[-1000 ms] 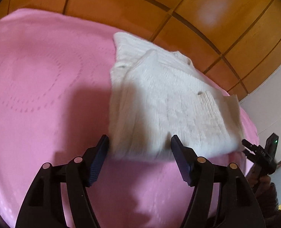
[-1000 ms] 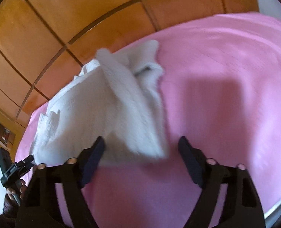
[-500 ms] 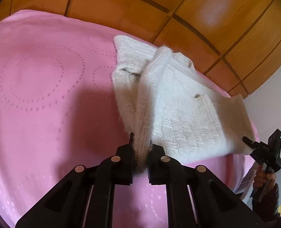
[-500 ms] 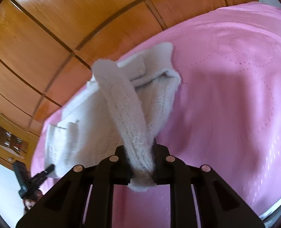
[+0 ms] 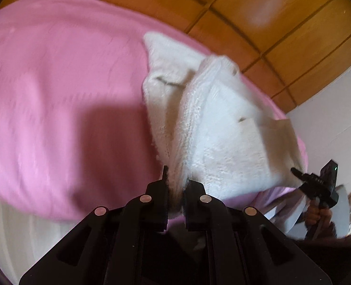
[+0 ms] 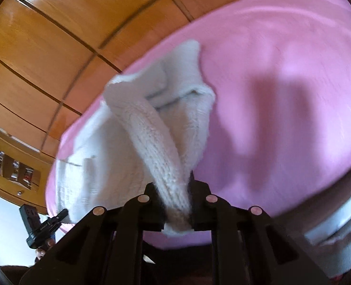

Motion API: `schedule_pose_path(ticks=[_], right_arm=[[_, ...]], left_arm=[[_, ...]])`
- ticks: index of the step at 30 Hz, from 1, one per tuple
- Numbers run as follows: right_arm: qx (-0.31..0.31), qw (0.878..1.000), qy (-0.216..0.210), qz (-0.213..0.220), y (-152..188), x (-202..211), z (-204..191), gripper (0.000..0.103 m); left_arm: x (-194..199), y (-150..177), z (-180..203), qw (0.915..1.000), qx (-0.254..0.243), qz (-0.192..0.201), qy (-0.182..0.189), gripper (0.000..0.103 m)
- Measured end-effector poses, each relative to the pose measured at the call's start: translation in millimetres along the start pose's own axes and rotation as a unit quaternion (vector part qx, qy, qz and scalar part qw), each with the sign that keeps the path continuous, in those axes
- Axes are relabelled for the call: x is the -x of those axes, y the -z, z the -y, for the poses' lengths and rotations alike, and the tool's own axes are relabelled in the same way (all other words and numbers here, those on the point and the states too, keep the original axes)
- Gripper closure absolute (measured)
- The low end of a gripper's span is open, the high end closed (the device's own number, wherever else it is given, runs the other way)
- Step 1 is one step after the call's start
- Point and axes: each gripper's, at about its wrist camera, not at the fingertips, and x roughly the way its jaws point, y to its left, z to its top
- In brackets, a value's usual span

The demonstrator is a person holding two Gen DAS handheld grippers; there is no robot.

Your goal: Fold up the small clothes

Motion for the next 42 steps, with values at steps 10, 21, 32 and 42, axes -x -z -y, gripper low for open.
schedule_pose_path(ticks=[10, 21, 32, 42], right_arm=[[0.124, 0.986, 0.067, 0.086, -41.2, -3.8, -57.5, 0.043], [0.179, 0.976, 0.108, 0.067, -47.9, -40.0, -75.8, 0.096], [0.147, 0.978, 0.051, 0.137, -115.8, 13.4, -98.5, 0.097], [0.086, 0.983, 0.125, 0.108, -220.2, -114.9, -67.6, 0.097]], left_arm=[[7.9, -42.5, 11.7, 0.9953, -0.051, 0.063, -0.053, 0.056], [-34.5, -63.6, 32.8, 0.9897, -0.115, 0.060, -0.061, 0.098], [19.2, -101.2, 36.5, 0.9882, -0.080, 0.128, 0.025, 0.099], [-66.2, -208.7, 12.9, 0.9936, -0.019, 0.101, -0.046, 0.099]])
